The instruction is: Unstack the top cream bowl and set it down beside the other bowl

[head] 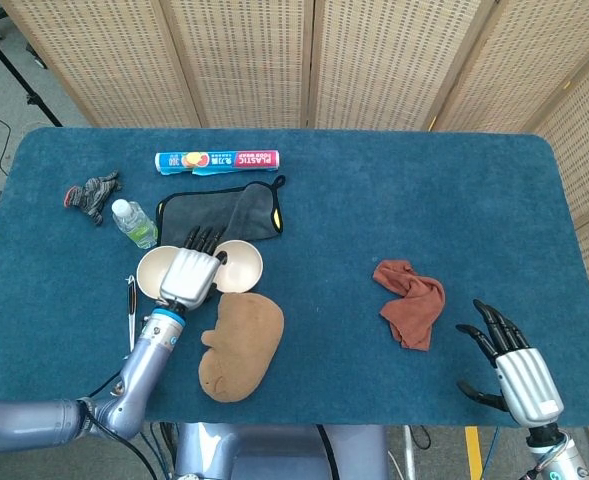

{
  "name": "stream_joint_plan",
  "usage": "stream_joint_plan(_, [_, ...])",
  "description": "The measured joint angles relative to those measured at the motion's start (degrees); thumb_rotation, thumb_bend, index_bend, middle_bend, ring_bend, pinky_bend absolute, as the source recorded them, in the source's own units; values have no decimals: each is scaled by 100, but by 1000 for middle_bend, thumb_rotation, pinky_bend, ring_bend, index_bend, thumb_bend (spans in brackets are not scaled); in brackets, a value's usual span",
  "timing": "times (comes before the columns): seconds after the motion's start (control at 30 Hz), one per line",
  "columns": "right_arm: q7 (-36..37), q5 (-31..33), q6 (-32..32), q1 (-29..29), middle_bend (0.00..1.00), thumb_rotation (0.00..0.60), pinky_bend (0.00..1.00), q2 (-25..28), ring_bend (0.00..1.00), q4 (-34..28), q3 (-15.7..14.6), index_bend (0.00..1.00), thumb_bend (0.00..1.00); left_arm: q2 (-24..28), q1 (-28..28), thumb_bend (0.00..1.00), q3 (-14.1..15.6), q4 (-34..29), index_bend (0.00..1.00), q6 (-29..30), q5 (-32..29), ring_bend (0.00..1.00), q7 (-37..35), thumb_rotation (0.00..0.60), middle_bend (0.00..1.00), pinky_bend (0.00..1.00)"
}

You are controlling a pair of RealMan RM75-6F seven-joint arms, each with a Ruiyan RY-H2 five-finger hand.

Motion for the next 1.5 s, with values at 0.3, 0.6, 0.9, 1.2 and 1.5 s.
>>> stream_joint_plan(0.3, [-34,-49,1,6,0,600,152,-13,0,-20,-16,217,156,178,286,340,-158,-299,380,891,935,0,-689,600,14,40])
stream_joint_plan(0.6, [-153,-87,-23,-2,0,600,152,-41,0,-57,-49,217,156,627,1440,339,250,-980,380,1990,1928,0,-2057,600,14,40])
stream_joint_plan(0.9, [-103,110,-60,8,0,600,152,-43,0,-29,39,217,156,820,2783,335,1214,-1199,380,3041,3083,0,-3307,600,14,40])
stream_joint_plan(1.2, [-129,271,-175,45,0,600,152,-85,0,32,111,217,156,982,3461,334,1570,-1173,380,3416,3816,0,-3879,600,14,40])
stream_joint_plan(1.5, [-267,285,-215,49,0,600,152,-138,0,26,106,217,156,1008,3765,334,1593,-1096,380,3464,4031,0,-4183,600,14,40])
